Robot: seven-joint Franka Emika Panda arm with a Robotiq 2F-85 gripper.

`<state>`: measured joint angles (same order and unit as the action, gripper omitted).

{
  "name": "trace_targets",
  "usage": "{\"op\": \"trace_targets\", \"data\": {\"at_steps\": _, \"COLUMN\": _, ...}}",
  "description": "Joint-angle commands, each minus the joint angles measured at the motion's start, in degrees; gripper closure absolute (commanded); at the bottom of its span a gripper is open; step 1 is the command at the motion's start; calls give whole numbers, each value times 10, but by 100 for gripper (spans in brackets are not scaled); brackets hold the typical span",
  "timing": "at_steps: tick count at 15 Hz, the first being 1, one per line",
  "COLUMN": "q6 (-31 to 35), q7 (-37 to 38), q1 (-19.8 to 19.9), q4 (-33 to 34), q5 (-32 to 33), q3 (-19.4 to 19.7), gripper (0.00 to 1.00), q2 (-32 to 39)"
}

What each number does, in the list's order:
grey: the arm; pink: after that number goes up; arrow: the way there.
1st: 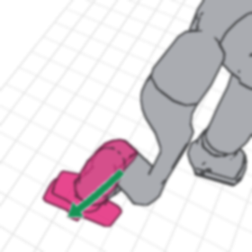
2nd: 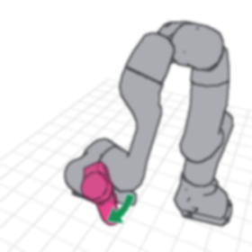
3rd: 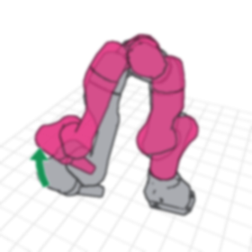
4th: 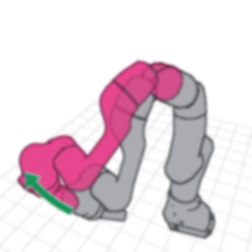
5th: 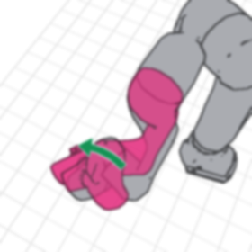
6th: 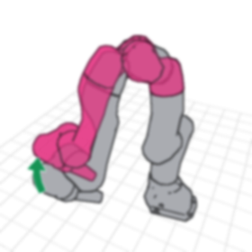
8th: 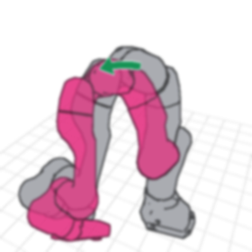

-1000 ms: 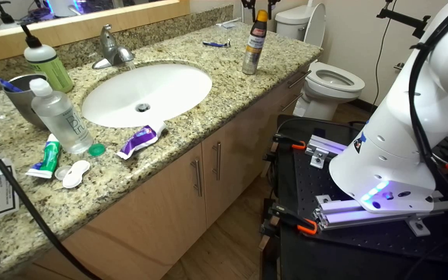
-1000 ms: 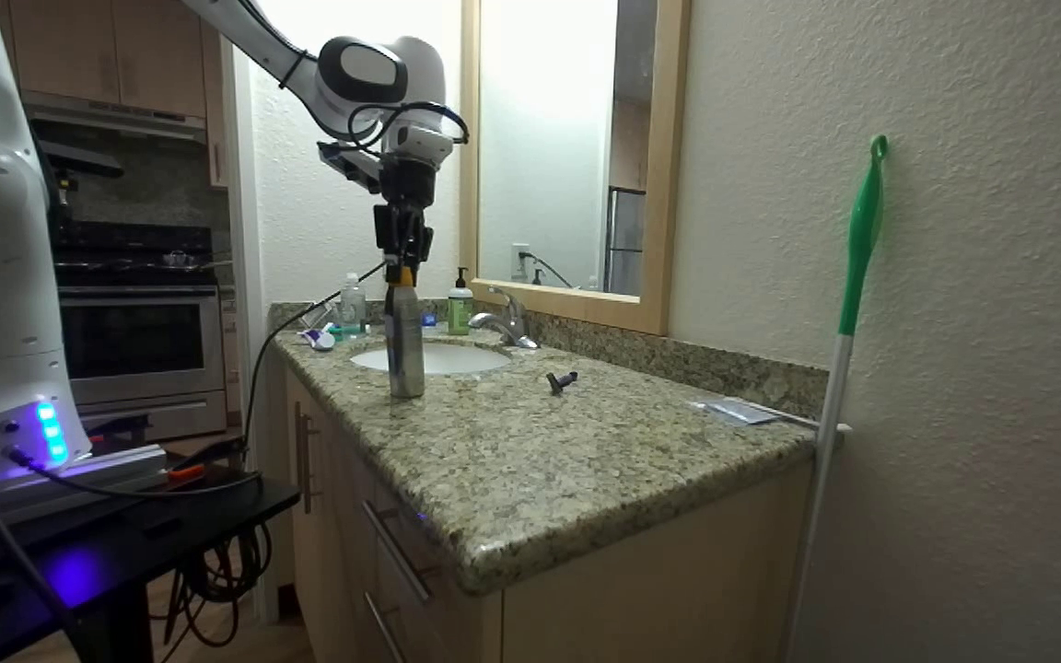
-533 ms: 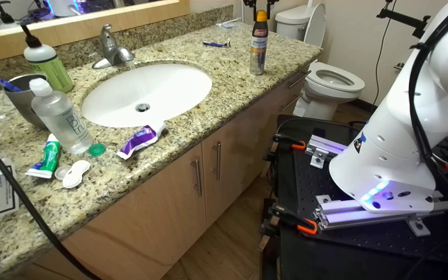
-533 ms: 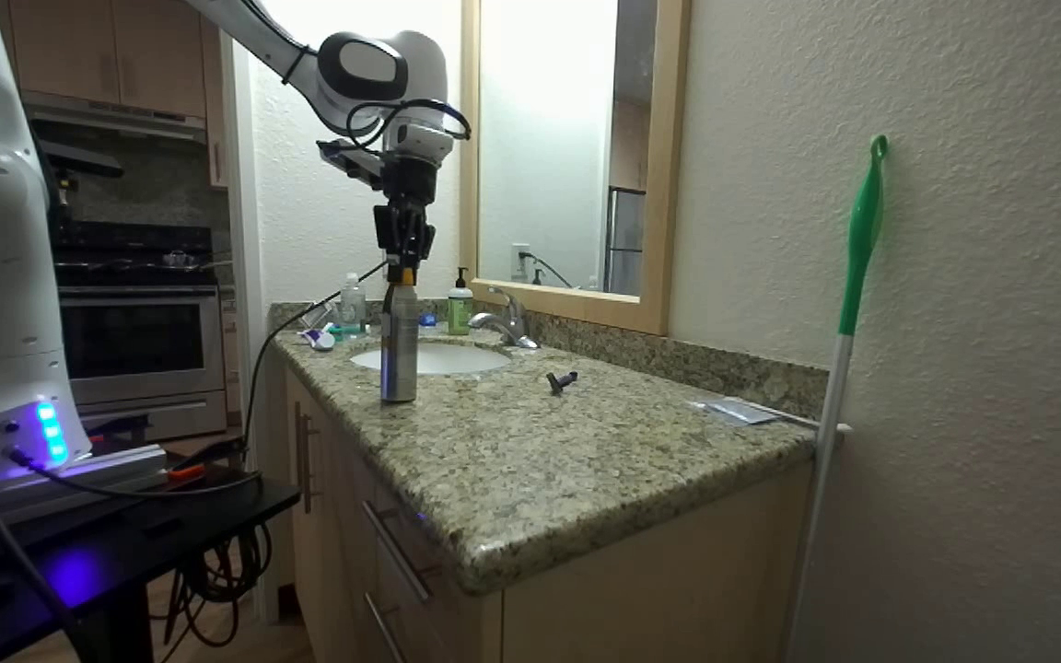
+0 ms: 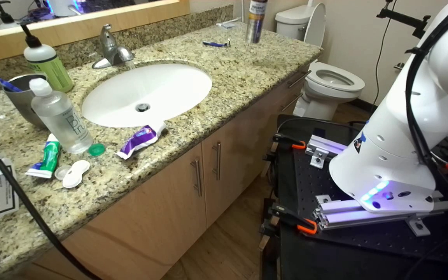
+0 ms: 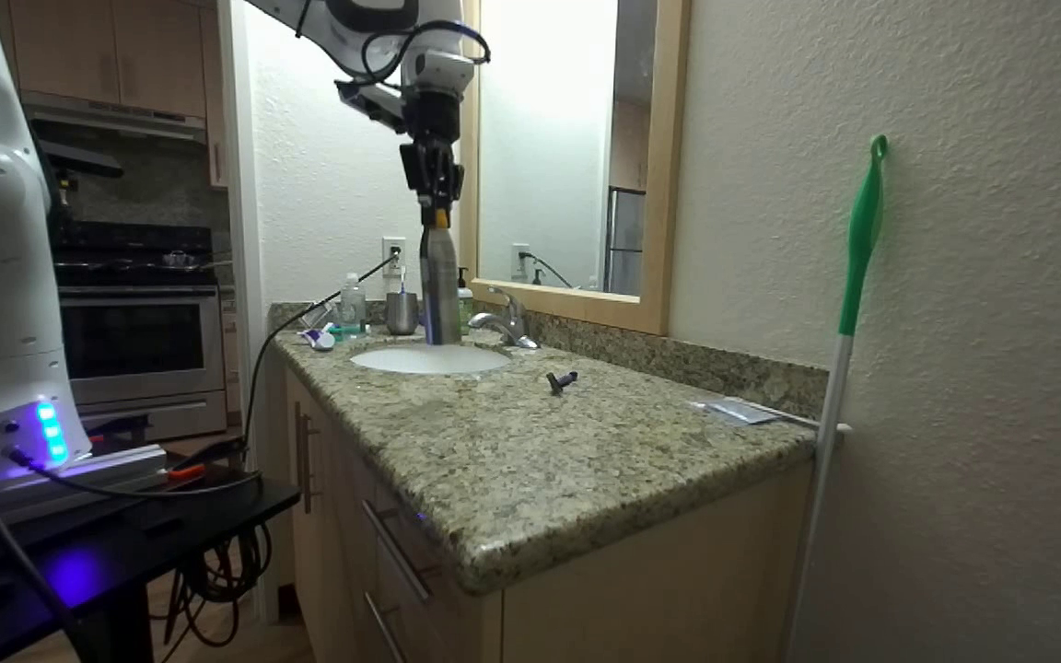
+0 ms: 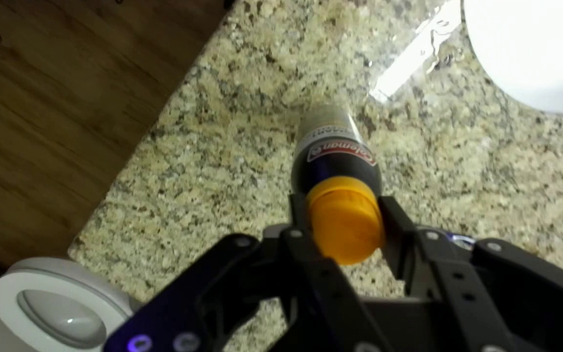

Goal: Move the bottle with the yellow lid to the upper right corner of the counter

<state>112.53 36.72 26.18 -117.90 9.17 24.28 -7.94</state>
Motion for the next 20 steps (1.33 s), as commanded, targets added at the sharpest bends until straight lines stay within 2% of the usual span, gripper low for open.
{"op": "trace_targets", "data": {"at_steps": 1, "q6": -89, "q7": -30, "q1": 13, "q4": 145, "q5": -14, "q3": 16, "gripper": 87, "q2": 46}}
{"op": "trace_targets", "data": {"at_steps": 4, "q6": -183, "q7": -92, "q1": 10, "q4": 249, "q5": -80, "q3": 36, "gripper": 87, "q2": 76}}
{"op": "trace_targets", "data": {"at_steps": 5, "q6": -208, "q7": -127, "q1": 8, "q4": 262, "q5": -95, "q3": 37, "gripper": 87, "q2": 67}}
{"op": "trace_targets", "data": {"at_steps": 6, "q6": -158, "q7": -76, "q1": 8, "q4": 203, "q5": -65, "q3": 30, "gripper": 62, "q2": 44}}
{"op": "trace_targets", "data": {"at_steps": 9, "q6": -193, "q7": -108, "q1": 7, "q4": 245, "q5": -83, "q3": 31, "gripper": 62, "q2": 53}}
{"op": "trace_targets", "data": {"at_steps": 10, "q6": -193, "q7": -110, "q1": 7, "q4": 246, "q5": -83, "q3": 32, "gripper": 87, "q2": 55}}
{"op": "trace_targets", "data": {"at_steps": 12, "q6": -168, "q7": -59, "q1": 3, "q4": 256, "q5": -69, "q3": 26, "gripper": 87, "q2": 90}}
{"op": "trace_targets", "data": {"at_steps": 14, "q6": -156, "q7": 13, "q1": 8, "q4": 332, "q5": -103, "q3": 31, "gripper": 87, "q2": 182}}
{"op": "trace_targets", "data": {"at_steps": 16, "q6": -156, "q7": 70, "q1": 15, "q4": 385, "q5": -118, "q3": 35, "gripper": 87, "q2": 239}}
{"op": "trace_targets", "data": {"at_steps": 20, "q6": -167, "q7": 158, "q1": 62, "q4": 497, "q5": -149, "q3": 45, "gripper": 87, "q2": 363}}
